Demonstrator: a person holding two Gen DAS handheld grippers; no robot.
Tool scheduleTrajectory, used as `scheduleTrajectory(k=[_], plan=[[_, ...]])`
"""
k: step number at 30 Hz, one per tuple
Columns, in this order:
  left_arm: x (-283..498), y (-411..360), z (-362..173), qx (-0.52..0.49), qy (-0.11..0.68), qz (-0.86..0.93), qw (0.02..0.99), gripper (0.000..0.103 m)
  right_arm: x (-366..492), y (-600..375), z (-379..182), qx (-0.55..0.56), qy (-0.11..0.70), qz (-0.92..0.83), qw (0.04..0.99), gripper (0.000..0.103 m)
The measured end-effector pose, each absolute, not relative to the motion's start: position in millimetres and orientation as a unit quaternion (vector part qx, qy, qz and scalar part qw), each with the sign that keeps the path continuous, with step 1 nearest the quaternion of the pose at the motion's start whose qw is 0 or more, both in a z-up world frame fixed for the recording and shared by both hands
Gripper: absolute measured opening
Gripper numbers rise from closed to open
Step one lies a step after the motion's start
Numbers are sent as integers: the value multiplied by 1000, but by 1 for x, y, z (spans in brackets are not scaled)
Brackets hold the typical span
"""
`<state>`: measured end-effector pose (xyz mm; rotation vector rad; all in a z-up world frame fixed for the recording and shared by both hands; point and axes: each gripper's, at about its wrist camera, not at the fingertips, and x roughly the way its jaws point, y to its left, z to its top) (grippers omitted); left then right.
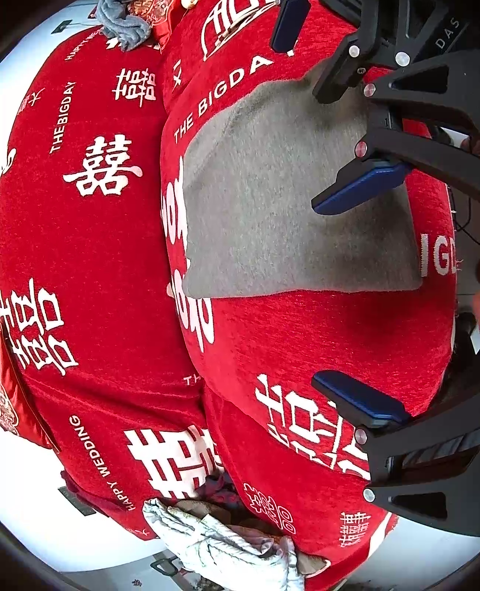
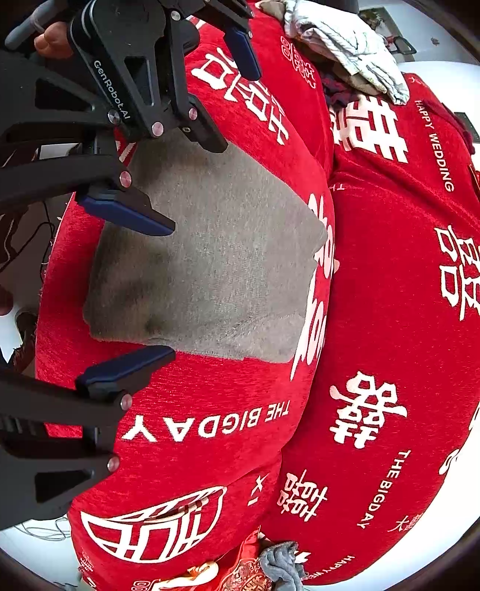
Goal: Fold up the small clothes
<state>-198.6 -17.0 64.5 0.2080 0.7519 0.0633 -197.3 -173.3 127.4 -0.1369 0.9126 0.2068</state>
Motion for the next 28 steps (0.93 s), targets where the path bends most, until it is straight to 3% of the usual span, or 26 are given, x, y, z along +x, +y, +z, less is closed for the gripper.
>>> scheduleTrajectory(k=[28], plan=[[-199, -21, 62, 110, 374, 24, 921, 87, -199, -171, 128, -68, 441, 103, 889, 65]])
